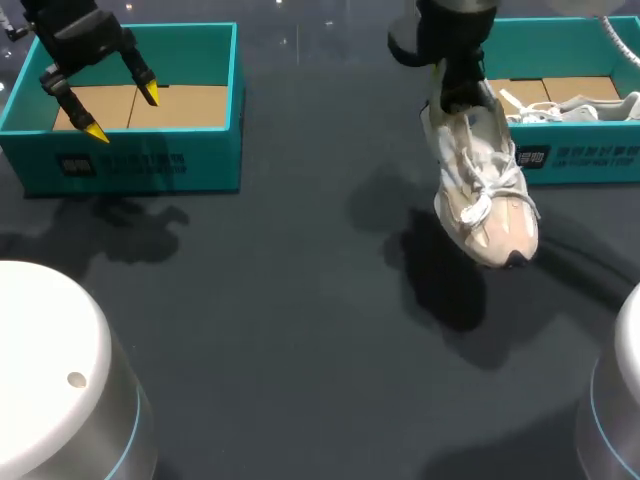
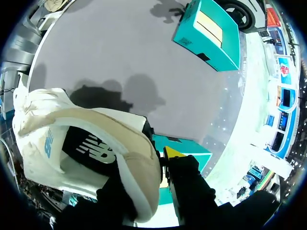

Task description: Take the shoe out of the shoebox, open the shoe tongue, remove and reinsert the insole, then place the shoe into the shoebox

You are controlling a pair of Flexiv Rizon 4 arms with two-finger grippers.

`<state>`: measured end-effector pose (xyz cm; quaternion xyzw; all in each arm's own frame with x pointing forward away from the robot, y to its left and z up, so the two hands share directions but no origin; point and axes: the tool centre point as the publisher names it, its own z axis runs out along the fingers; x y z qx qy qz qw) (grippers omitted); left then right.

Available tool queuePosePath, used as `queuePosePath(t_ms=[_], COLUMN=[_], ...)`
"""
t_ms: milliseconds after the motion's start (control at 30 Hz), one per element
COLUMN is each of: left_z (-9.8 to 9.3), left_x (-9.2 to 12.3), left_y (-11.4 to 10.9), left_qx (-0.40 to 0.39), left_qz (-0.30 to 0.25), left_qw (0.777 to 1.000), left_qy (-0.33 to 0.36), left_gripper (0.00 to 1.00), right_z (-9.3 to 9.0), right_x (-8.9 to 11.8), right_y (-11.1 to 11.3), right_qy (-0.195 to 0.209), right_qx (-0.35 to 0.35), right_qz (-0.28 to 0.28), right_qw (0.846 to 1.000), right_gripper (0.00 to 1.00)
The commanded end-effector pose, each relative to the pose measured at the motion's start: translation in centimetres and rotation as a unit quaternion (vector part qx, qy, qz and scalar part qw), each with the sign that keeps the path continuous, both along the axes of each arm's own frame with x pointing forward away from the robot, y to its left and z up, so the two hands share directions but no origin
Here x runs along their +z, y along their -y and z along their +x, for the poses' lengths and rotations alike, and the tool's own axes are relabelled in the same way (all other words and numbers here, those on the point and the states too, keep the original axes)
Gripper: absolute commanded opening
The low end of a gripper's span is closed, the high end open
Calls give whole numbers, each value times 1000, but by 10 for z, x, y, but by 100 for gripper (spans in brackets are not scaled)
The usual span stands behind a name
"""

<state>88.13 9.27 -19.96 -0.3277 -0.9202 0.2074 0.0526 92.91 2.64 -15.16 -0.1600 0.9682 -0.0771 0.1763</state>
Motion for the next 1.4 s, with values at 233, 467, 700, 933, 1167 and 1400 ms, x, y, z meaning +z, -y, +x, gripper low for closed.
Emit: queuePosePath(t_ms=[233, 467, 700, 933, 1167, 1400], left_z=[0, 0, 0, 0, 0, 0], left_x=[0, 0, 0, 0, 0, 0], left_y=[0, 0, 0, 0, 0, 0], left_qx=[0, 0, 0, 0, 0, 0], left_qz=[1, 1, 1, 1, 1, 1], left_qw=[1000, 1000, 1000, 1000, 1000, 1000], left_qy=[0, 0, 0, 0, 0, 0], left_gripper=[100, 100, 100, 100, 100, 100], right_z=[112, 133, 133, 145, 214, 249], right_x=[48, 55, 55, 55, 54, 46], right_y=[104, 119, 119, 132, 211, 253], right_qy=[10, 15, 15, 17, 8, -8], right_qx=[7, 14, 14, 13, 9, 17], right_qz=[-52, -44, -44, -48, -67, -50], right_qw=[999, 999, 999, 999, 998, 999], right_gripper=[0, 0, 0, 0, 0, 0])
